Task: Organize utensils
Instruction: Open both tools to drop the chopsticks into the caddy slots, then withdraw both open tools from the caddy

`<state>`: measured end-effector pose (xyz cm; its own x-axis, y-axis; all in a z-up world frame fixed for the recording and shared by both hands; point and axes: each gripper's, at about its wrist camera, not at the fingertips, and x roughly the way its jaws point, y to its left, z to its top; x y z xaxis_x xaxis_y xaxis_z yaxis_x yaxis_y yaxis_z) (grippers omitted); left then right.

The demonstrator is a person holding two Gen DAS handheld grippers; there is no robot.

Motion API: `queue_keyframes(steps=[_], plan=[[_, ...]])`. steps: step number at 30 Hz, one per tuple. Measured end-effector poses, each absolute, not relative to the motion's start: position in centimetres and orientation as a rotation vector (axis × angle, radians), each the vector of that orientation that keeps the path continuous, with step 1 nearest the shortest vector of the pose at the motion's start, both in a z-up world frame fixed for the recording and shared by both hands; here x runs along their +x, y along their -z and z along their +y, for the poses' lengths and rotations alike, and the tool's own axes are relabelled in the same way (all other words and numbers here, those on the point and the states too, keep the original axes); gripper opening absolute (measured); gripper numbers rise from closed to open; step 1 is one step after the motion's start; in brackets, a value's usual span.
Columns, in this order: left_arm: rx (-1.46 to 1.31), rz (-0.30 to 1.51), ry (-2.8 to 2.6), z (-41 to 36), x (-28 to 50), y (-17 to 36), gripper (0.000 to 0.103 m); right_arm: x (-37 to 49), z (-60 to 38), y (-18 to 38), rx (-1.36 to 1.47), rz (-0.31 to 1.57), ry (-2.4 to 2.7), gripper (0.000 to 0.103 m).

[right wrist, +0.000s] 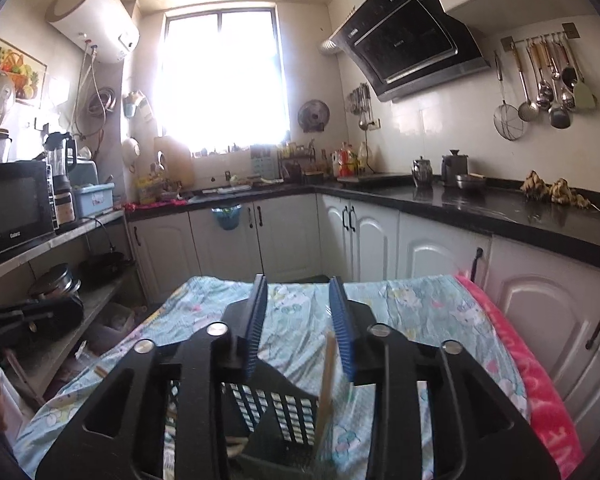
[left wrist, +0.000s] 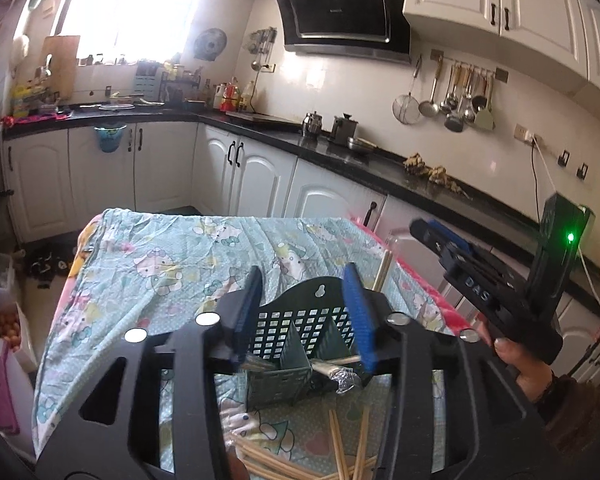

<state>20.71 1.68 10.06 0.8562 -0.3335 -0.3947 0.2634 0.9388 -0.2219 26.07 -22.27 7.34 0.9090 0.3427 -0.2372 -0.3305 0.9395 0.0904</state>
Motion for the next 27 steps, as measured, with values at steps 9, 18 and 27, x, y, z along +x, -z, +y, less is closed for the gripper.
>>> queue_keyframes(steps=[9,18,27], plan=[[-0.187,0.387,0.297,3.0,17.8,-11.3,0.064,22.7,-23.4,-7.9,0.02,0.29,-0.337,0.046],[-0.205,0.366,0.282,3.7,15.4,-11.3,0.086,19.9,-23.4,-7.6,-0.016,0.308,-0.35,0.058],[-0.24,0.373,0.257,4.9,13.4,-10.5,0.091,17.8,-22.2,-6.9,-0.044,0.329,-0.382,0.06]])
